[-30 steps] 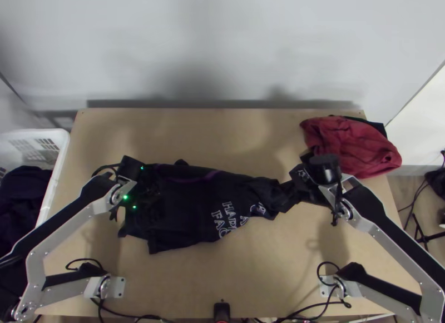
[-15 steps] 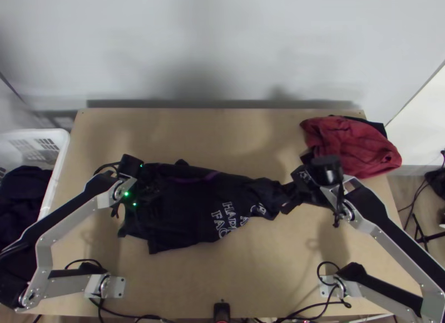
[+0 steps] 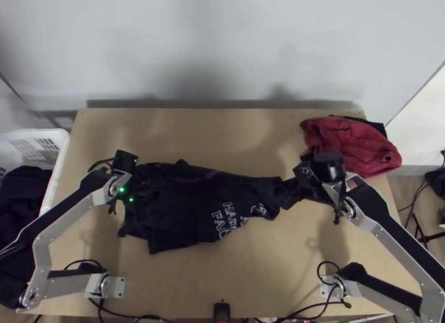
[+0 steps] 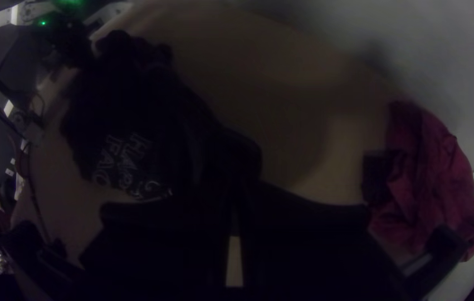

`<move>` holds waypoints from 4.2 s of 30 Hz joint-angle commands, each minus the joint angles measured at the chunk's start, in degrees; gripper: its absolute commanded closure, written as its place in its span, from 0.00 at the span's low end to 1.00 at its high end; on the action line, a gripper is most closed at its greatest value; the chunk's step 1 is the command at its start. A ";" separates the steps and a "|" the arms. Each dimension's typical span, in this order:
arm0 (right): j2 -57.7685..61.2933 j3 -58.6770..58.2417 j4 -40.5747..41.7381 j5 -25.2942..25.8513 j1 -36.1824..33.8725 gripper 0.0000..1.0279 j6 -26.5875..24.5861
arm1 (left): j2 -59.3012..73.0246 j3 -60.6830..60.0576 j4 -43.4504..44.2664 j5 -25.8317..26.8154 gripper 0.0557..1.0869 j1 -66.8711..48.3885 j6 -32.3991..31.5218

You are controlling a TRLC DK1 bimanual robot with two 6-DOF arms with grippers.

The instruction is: Fold the t-shirt

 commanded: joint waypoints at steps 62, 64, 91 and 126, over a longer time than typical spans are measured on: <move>15.40 2.77 -1.06 2.00 9.89 0.25 -0.25 | -5.32 4.70 -6.55 1.74 0.06 5.32 -3.70; 16.46 2.95 0.97 2.26 9.89 0.33 -0.86 | -5.14 4.34 -5.93 0.95 0.06 5.23 -3.62; 16.90 3.74 6.68 4.99 7.78 0.97 -7.54 | -6.90 -3.04 -0.13 -4.77 0.06 5.85 6.49; 9.25 10.86 -0.79 5.08 5.76 0.97 -4.47 | -6.73 13.66 -15.78 7.63 0.96 21.93 6.67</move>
